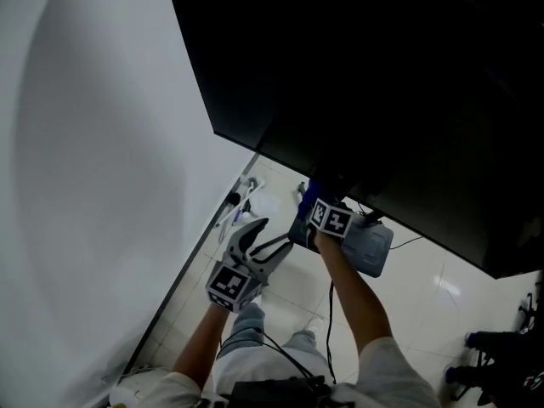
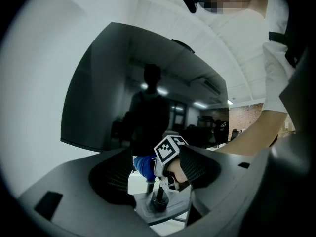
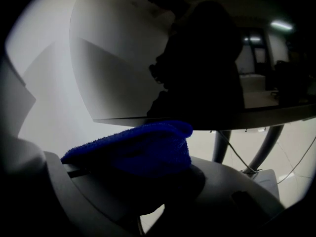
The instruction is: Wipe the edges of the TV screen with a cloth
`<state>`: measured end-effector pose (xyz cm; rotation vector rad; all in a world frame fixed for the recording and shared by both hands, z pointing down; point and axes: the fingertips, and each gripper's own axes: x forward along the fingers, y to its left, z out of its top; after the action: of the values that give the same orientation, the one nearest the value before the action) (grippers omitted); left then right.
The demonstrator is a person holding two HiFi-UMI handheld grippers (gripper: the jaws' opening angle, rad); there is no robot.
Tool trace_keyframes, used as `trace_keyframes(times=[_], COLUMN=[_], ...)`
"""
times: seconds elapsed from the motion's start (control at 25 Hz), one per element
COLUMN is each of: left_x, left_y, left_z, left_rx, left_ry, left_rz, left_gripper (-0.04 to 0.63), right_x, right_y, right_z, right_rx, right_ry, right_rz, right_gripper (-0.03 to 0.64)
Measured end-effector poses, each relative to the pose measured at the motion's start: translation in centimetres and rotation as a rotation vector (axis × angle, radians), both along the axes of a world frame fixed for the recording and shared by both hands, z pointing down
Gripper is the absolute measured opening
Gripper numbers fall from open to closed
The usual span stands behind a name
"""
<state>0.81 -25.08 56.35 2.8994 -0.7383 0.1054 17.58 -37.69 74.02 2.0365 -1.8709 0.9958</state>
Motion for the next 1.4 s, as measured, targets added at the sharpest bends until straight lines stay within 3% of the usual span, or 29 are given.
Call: trace_keyframes(times=[0.28, 1.04, 1.4], left_x=[-6.1, -15.8, -20.5], left_y=[-3.2, -7.2, -8.4], left_z=[1.4, 2.6, 2.7], left_rx=[-0.004, -0.005, -0.022], left_ry=[-0.010, -0.020, -0.008], left_rz=[-0.081, -0.254, -0.350], left_gripper=[0.288, 0.288, 0.288], right_x=[-7.3, -20.5, -27.8], right_y=[-5.5, -14.4, -18.7], right_z=[-0.1, -1.1, -2.0], right_rx=[0.016, 0.030, 0.026], right_ry=[-0.005, -0.005, -0.082], right_rz=[-0.090, -0.264, -0.324], right_gripper=[0.077, 0.077, 0.075])
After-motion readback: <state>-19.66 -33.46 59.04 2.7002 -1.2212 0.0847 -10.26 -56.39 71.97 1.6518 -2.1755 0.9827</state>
